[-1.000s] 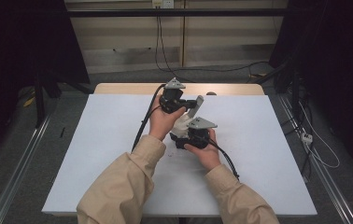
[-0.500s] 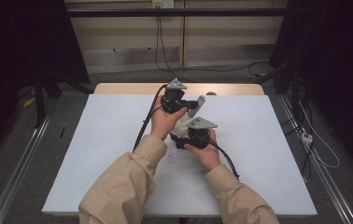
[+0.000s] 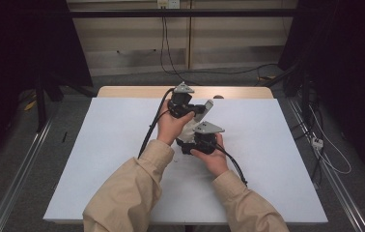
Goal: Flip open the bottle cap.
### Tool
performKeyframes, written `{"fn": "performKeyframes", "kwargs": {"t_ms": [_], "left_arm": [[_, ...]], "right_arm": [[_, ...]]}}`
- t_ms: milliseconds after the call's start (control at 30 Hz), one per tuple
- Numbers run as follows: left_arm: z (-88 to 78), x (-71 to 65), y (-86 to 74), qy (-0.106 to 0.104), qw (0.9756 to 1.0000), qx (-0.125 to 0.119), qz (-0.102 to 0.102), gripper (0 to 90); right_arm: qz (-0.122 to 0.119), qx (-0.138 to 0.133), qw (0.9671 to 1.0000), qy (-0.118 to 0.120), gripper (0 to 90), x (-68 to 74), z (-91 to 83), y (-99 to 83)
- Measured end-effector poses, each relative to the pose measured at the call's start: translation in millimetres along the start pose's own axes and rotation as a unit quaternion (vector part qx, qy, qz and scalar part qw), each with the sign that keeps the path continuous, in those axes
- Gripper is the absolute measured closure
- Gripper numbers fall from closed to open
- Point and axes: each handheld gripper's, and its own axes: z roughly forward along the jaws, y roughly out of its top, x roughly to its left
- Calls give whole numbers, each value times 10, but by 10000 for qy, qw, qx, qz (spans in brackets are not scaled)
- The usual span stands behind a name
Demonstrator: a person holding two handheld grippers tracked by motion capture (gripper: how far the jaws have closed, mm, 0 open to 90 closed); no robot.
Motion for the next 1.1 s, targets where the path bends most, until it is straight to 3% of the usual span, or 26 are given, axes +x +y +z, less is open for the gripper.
{"fn": "performKeyframes", "kwargs": {"t_ms": [1100], "left_arm": [[111, -6, -57, -105, 9998, 179, 26, 900]], "right_arm": [[-65, 6, 10000, 23, 187, -5, -4, -1]]}}
